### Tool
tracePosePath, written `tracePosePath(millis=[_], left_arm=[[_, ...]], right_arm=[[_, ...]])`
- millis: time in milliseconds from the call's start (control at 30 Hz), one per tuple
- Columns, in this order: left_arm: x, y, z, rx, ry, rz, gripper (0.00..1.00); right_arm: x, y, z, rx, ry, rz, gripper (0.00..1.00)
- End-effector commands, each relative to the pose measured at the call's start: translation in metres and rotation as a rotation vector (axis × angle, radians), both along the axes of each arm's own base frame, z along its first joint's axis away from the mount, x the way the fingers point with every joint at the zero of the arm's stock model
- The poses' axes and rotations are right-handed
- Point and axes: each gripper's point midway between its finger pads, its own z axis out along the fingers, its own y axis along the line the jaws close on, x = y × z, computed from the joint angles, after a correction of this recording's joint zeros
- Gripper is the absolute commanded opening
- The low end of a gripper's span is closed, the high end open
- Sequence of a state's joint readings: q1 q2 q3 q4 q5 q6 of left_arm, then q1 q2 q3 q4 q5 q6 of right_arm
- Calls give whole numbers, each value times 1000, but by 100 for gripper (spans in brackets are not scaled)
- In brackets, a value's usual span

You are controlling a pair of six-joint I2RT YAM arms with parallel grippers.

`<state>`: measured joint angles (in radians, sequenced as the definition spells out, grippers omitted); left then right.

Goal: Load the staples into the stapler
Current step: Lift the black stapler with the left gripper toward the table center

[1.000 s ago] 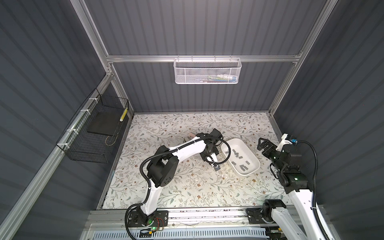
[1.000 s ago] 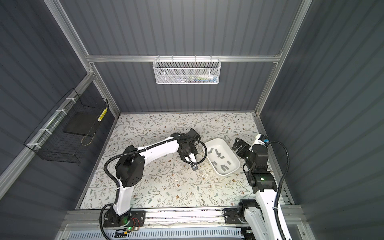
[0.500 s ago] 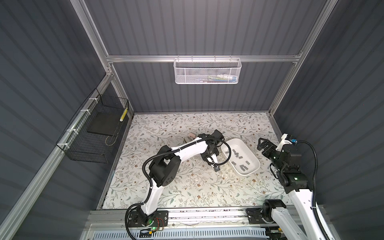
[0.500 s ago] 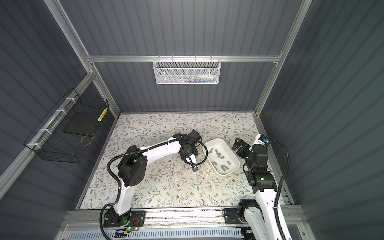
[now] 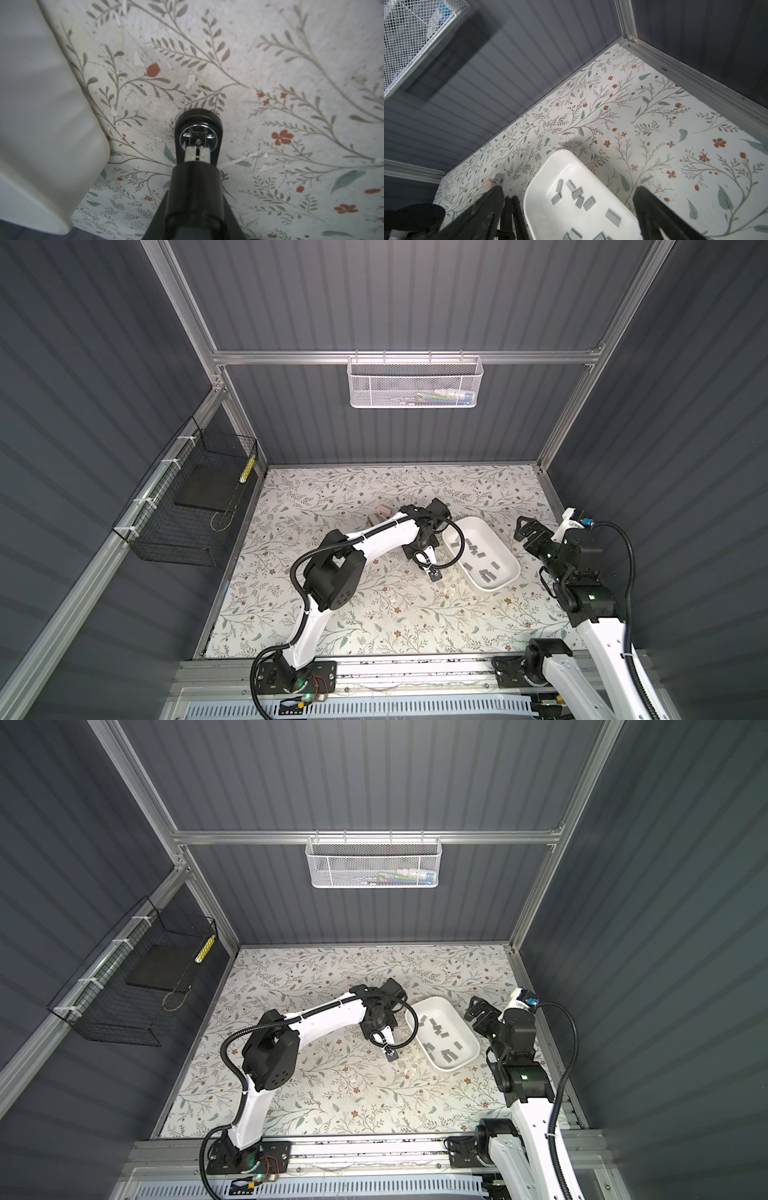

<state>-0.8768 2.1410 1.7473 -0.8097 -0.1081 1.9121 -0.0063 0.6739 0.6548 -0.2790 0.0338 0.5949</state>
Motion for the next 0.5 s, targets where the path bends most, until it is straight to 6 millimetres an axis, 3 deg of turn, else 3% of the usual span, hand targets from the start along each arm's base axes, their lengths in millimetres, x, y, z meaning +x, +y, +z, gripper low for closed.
tracePosePath(millis=[0, 100, 233, 467], left_arm=[[1, -22, 50, -230, -49, 178, 0], [3, -26, 88, -380, -30, 388, 0], [1, -13, 115, -466, -8, 629, 0], [-15, 7, 138, -573, 166, 1089, 0]], right_arm=[[0, -3, 6, -6, -4, -18, 99], [0, -1, 6, -3, 5, -9, 99], [0, 4, 8, -1, -3, 22, 99], [0, 11, 9, 12, -31, 63, 99]])
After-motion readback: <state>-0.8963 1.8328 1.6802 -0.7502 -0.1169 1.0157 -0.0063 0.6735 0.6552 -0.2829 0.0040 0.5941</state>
